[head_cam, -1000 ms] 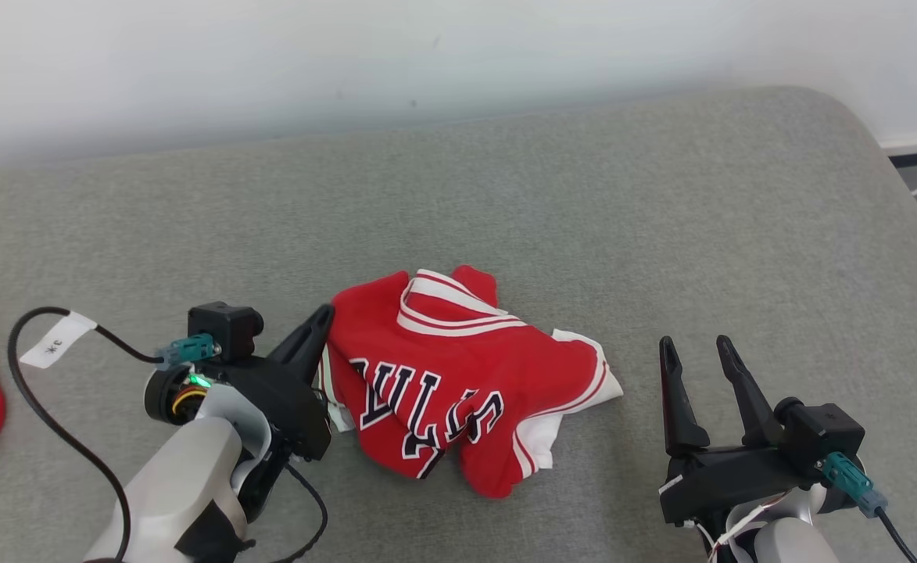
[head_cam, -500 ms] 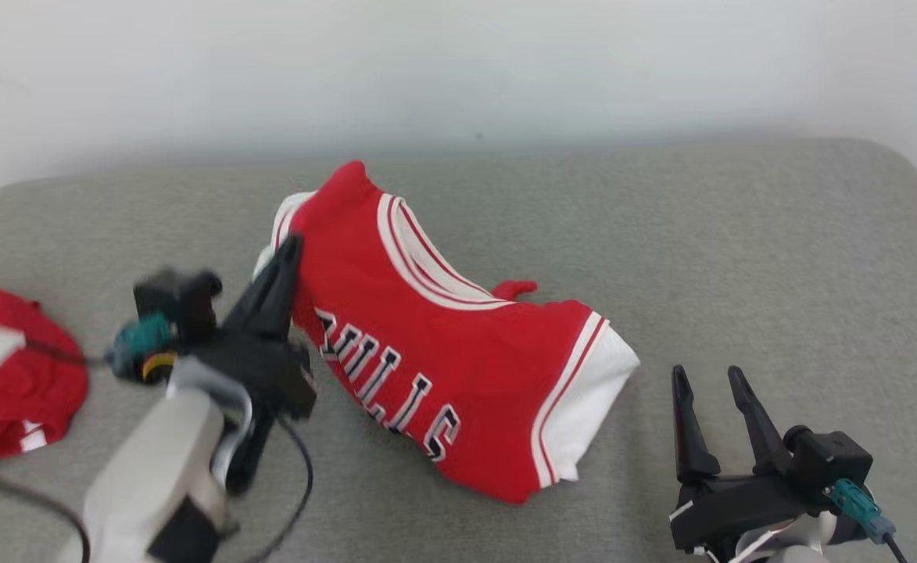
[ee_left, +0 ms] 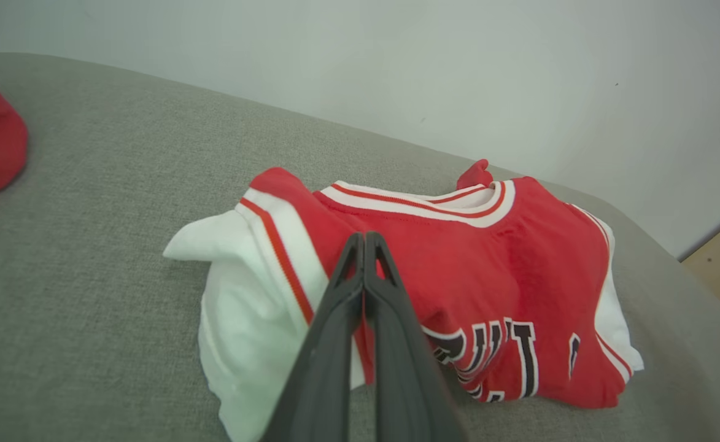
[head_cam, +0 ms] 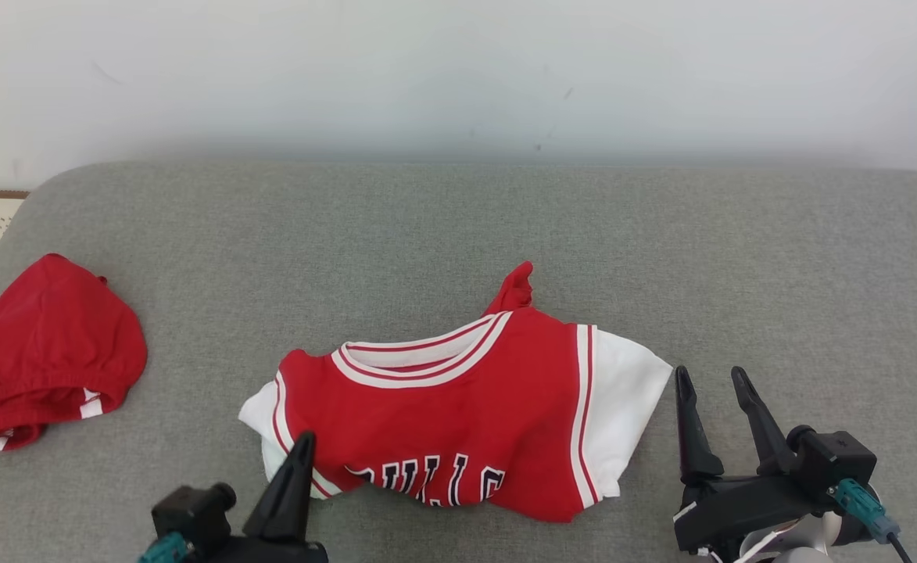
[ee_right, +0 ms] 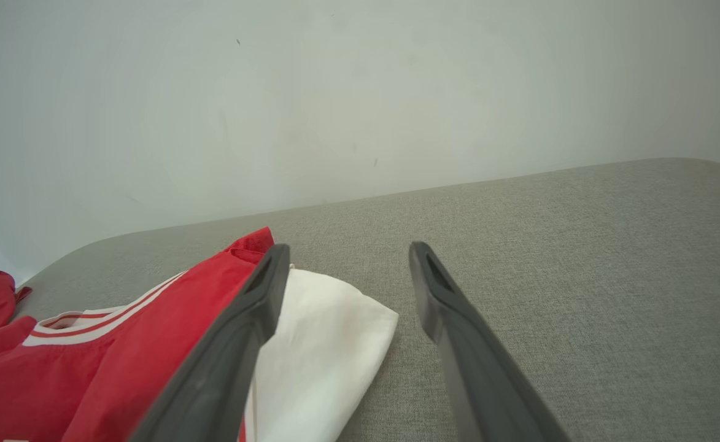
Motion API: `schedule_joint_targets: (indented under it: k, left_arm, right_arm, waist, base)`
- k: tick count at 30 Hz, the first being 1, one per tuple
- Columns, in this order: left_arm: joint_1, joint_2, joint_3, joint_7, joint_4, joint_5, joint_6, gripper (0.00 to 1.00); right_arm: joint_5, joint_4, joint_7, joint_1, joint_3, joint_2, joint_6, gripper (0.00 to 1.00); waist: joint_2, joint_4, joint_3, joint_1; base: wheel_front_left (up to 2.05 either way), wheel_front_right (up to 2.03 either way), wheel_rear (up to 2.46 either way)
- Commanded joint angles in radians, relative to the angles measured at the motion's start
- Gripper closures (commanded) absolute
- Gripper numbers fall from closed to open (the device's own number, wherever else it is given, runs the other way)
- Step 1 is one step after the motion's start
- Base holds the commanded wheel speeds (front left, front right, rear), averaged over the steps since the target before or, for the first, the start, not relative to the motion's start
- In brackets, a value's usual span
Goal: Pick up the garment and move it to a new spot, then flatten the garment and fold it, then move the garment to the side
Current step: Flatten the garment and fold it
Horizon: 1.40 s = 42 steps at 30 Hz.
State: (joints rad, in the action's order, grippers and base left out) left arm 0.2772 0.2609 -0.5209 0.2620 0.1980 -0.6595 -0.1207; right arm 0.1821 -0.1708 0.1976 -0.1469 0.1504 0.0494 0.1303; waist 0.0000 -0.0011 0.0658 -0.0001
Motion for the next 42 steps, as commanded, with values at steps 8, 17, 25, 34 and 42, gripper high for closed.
schedule_joint_targets:
  k: [8,17,25,34,42]
  left_arm:
    - [-0.064,0.000,-0.022,-0.011,0.015,-0.002,-0.013,0.31]
    - [0.064,0.072,0.010,-0.042,-0.054,0.047,0.000,0.00]
    - [0.186,0.161,0.054,-0.159,0.000,0.006,0.041,0.00]
    - [0.234,0.158,0.040,-0.211,0.193,-0.014,0.069,0.00]
    - [0.260,0.124,0.001,-0.260,0.345,-0.015,0.082,0.00]
  right_arm:
    - [-0.008,0.012,-0.013,0.009,0.007,0.002,0.001,0.00]
    - [-0.002,0.007,-0.011,-0.010,0.018,0.002,0.001,0.00]
    - [0.029,-0.024,0.016,-0.043,0.042,0.002,0.001,0.00]
    - [0.017,-0.054,0.032,-0.061,0.032,0.002,0.001,0.00]
    - [0.011,-0.061,0.034,-0.057,0.028,0.001,0.001,0.00]
  waist:
    - [0.0000,0.006,0.007,0.0001]
    - [0.0000,-0.025,0.030,0.0001]
    - [0.0000,-0.109,0.067,0.0001]
    - [0.0000,-0.152,0.089,0.0001]
    - [0.0000,-0.151,0.084,0.0001]
  base:
    - [0.00,0.00,0.00]
    - [0.00,0.00,0.00]
    - [0.00,0.00,0.00]
    - [0.00,0.00,0.00]
    - [0.00,0.00,0.00]
